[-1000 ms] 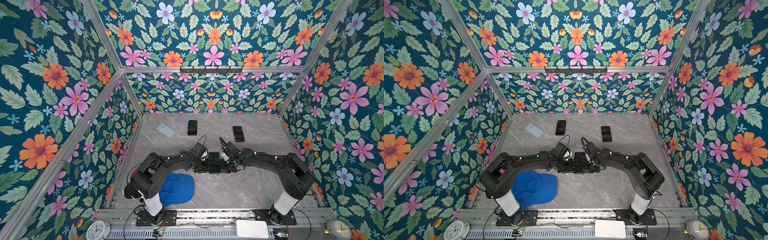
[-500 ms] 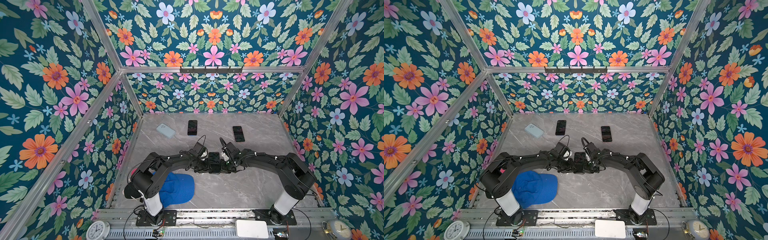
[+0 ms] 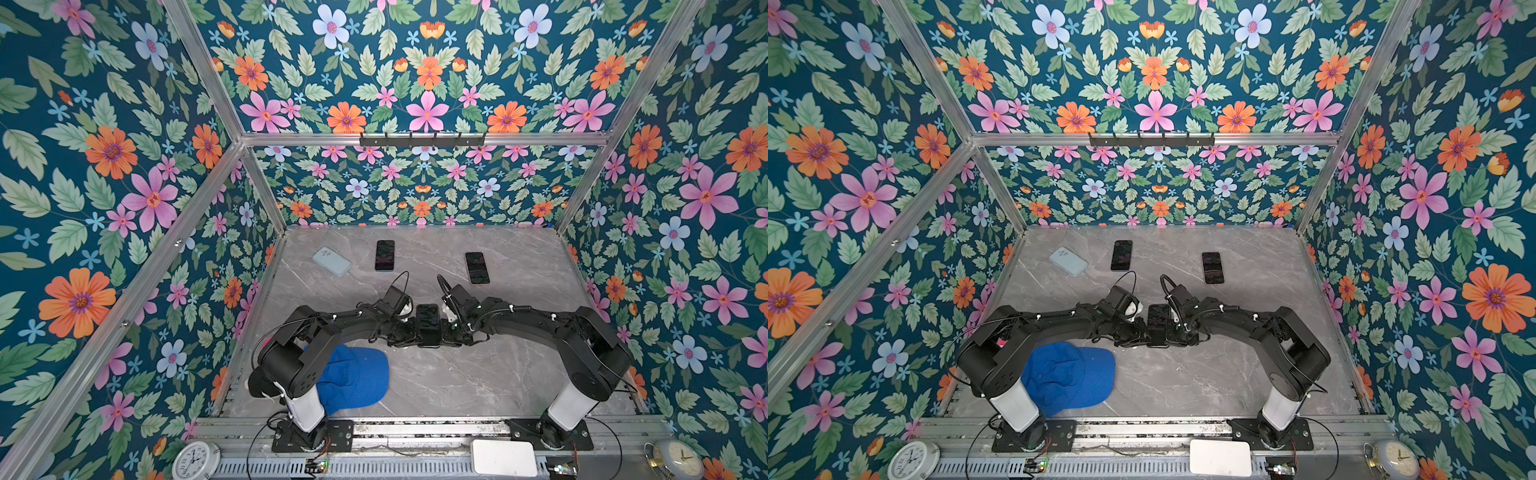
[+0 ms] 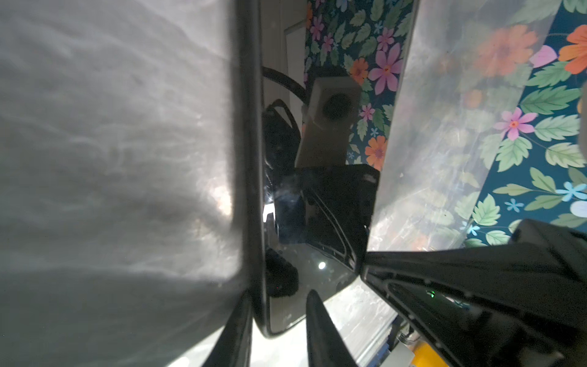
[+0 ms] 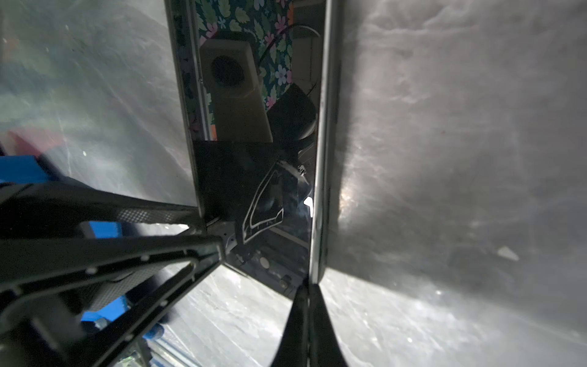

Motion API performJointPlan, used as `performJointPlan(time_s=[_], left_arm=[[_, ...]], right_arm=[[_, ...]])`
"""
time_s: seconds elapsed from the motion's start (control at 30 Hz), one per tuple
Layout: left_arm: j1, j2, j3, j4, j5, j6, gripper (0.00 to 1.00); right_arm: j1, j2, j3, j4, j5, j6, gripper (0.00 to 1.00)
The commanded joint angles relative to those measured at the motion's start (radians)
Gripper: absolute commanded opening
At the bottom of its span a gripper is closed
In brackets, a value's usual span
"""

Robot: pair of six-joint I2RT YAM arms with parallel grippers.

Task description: Put the phone into the phone case

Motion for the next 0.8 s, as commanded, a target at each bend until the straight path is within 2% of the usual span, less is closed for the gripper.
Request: performJointPlan(time_s=[0.0,0.2,0.33,0.6,0.77], left_arm=[[0.011,-0.018,-0.008,0.014,0.047,0.027,0.33],[0.020,-0.055,-0.014,-0.016,0.042,0.027,0.34],[0.027,-0.057,-0.033,0.010,0.062,0.013,0.41],[0.035,-0.023,-0.055,0.060,0.087,0.000,0.41],[0.036,-0.006,-0.060,0.086,0.099,-0.007,0.38]], right_arm=[[-0.010,-0.012,0.012,-0.011,0.031,-0.042,0.02],[-0.021,-0.022,0.008,0.008,0.008,-0.023,0.02],[-0.021,0.001,0.011,0.017,0.001,-0.016,0.06],[-0.021,0.026,0.007,0.032,-0.026,-0.007,0.08],[-0.021,0.033,-0.003,0.054,-0.055,0.004,0.06]])
